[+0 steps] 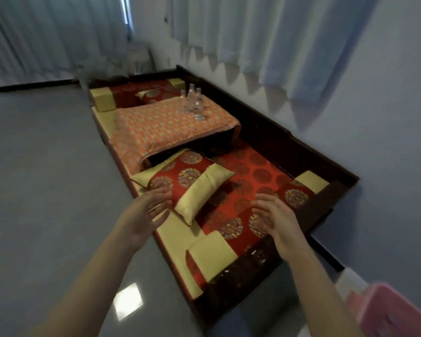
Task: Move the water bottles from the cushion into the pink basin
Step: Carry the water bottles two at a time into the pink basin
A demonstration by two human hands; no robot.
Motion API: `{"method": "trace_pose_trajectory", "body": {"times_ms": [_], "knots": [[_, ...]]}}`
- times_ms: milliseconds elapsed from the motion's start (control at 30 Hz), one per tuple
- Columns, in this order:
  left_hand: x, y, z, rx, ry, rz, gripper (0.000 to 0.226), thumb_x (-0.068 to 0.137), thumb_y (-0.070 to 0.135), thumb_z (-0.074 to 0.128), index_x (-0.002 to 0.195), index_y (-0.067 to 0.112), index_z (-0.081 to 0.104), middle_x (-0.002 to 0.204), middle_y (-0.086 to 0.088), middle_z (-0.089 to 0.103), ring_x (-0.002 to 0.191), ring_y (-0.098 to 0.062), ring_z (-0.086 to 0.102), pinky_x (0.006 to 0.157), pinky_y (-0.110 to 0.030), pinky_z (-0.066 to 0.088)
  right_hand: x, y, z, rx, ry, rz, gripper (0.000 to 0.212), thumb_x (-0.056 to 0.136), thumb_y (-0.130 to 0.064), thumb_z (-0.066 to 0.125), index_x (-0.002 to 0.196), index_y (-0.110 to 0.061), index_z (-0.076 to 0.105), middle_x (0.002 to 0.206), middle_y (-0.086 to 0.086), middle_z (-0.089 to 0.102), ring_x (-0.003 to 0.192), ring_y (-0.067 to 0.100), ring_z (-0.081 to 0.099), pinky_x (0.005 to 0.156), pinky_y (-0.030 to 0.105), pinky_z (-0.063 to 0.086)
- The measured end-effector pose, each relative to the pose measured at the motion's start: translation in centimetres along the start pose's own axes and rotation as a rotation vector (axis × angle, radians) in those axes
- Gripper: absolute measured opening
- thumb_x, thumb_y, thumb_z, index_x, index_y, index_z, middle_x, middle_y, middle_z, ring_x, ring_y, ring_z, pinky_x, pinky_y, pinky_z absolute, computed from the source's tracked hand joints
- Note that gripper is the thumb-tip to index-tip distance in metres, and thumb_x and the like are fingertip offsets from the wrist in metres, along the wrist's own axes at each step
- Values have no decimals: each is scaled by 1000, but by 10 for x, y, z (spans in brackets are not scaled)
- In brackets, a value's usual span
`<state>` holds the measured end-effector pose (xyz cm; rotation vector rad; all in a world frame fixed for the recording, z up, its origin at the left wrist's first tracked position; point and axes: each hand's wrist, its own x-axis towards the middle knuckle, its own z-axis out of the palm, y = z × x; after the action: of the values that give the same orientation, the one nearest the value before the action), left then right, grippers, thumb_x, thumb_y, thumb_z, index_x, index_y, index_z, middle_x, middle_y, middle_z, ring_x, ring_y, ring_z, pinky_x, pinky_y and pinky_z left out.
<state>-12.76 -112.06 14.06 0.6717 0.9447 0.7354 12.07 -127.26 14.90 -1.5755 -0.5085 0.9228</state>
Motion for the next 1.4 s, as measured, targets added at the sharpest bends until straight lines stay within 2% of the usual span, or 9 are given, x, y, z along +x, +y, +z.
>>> {"method": "trace_pose_trajectory", "body": {"times_ms": [133, 300, 433, 567, 667, 900, 1000, 1233, 1400], "knots": [[2, 45, -76, -62, 88, 72, 14, 84, 6, 62, 96, 13, 67, 85, -2, 76, 83, -12, 68, 74, -27, 53, 8, -7, 94, -110, -115, -29, 16, 89, -25, 61, 103, -30, 69, 112, -1, 68, 103, 14, 64, 84, 37, 55], [26, 90, -120, 73, 130, 204, 13, 84, 8, 66, 94, 16, 67, 86, -1, 75, 81, -10, 69, 64, -20, 53, 42, -23, 161, -192, -137, -86, 16, 88, -24, 62, 102, -31, 68, 109, -4, 68, 100, 10, 63, 72, 27, 51], [60, 115, -149, 213, 147, 202, 18, 79, 9, 72, 94, 17, 67, 90, -1, 73, 84, -12, 67, 71, -26, 49, 87, -21, 213, -223, -172, -83, 16, 86, -21, 65, 98, -31, 69, 109, -2, 66, 99, 10, 62, 77, 31, 51], [124, 166, -173, 308, 169, 187, 19, 81, 6, 71, 96, 15, 66, 94, -4, 71, 84, -10, 65, 75, -28, 50, 152, -16, 271, -204, -182, -72, 18, 84, -19, 68, 98, -30, 68, 106, 1, 68, 84, 5, 65, 64, 23, 51], [180, 216, -183, 331, 178, 190, 17, 82, 5, 69, 94, 16, 65, 95, -4, 70, 83, -9, 64, 80, -30, 49, 207, -22, 318, -187, -173, -35, 17, 85, -21, 68, 99, -31, 67, 104, 8, 69, 73, 13, 64, 57, 21, 51], [295, 327, -217, 336, 178, 223, 15, 86, 5, 65, 95, 18, 64, 90, 0, 69, 75, -5, 66, 84, -30, 48, 328, -75, 441, -219, -204, -37, 14, 86, -26, 67, 98, -33, 65, 109, -1, 64, 99, 13, 60, 68, 28, 44], [331, 350, -239, 332, 181, 181, 16, 87, 5, 64, 97, 17, 62, 93, -2, 68, 81, -9, 65, 87, -33, 47, 363, -84, 482, -225, -233, -39, 17, 86, -26, 67, 101, -33, 65, 110, -5, 63, 100, 11, 60, 69, 29, 46], [459, 434, -284, 394, 91, 130, 23, 87, 6, 65, 109, 10, 61, 97, -4, 68, 84, -12, 64, 77, -26, 48, 451, -95, 574, -167, -67, -12, 17, 86, -20, 66, 102, -25, 66, 101, -1, 65, 93, 14, 60, 73, 34, 48], [566, 515, -295, 476, 15, 88, 25, 85, 5, 67, 109, 8, 62, 94, -5, 67, 89, -17, 63, 78, -28, 48, 504, -109, 627, -93, 114, 28, 16, 86, -16, 65, 99, -25, 65, 94, -3, 64, 86, 8, 60, 74, 33, 46]]}}
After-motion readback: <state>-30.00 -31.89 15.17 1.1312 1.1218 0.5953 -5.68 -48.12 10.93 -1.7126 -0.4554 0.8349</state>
